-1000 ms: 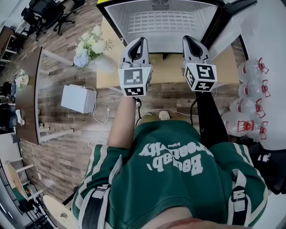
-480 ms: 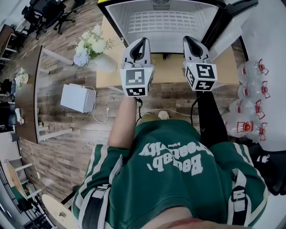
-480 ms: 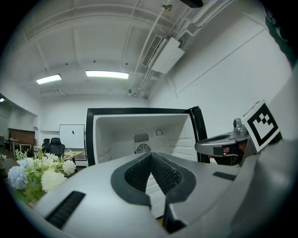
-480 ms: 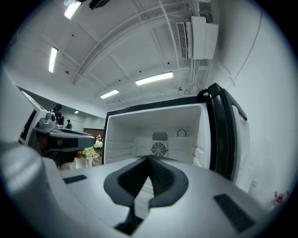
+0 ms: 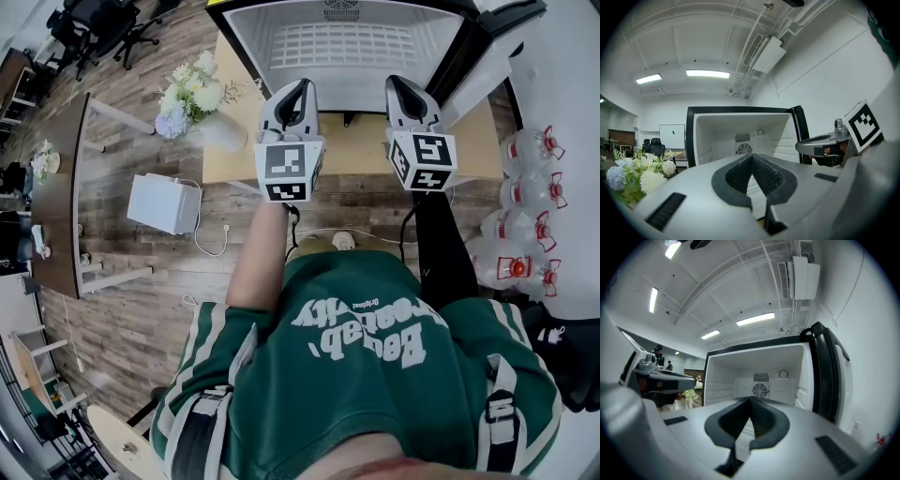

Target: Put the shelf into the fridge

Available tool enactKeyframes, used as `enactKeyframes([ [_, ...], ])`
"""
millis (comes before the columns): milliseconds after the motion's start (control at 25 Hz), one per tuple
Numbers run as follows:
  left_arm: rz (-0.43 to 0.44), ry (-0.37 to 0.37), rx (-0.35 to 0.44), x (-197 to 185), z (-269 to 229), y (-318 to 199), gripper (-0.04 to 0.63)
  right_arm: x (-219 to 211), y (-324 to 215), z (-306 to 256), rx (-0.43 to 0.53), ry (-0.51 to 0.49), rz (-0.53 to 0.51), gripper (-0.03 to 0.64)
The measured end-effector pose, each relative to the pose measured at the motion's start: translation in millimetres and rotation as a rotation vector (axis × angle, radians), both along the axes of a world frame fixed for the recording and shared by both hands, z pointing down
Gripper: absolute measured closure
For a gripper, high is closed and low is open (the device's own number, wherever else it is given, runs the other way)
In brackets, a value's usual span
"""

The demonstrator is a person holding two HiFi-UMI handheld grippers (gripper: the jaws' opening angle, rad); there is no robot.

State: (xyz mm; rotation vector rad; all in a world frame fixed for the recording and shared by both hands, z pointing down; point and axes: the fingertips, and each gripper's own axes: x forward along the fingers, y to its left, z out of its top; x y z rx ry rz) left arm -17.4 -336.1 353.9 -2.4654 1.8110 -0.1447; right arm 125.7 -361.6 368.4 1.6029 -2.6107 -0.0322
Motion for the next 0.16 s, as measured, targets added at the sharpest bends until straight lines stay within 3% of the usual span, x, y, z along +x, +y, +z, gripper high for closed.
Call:
enactKeyframes([
  [160,0.003,-0.001,-0.004,-1.0,0.9,-1.8,0.595,-0.5,-1.7,-1.0,0.002,-0.002,0.003,0.615],
])
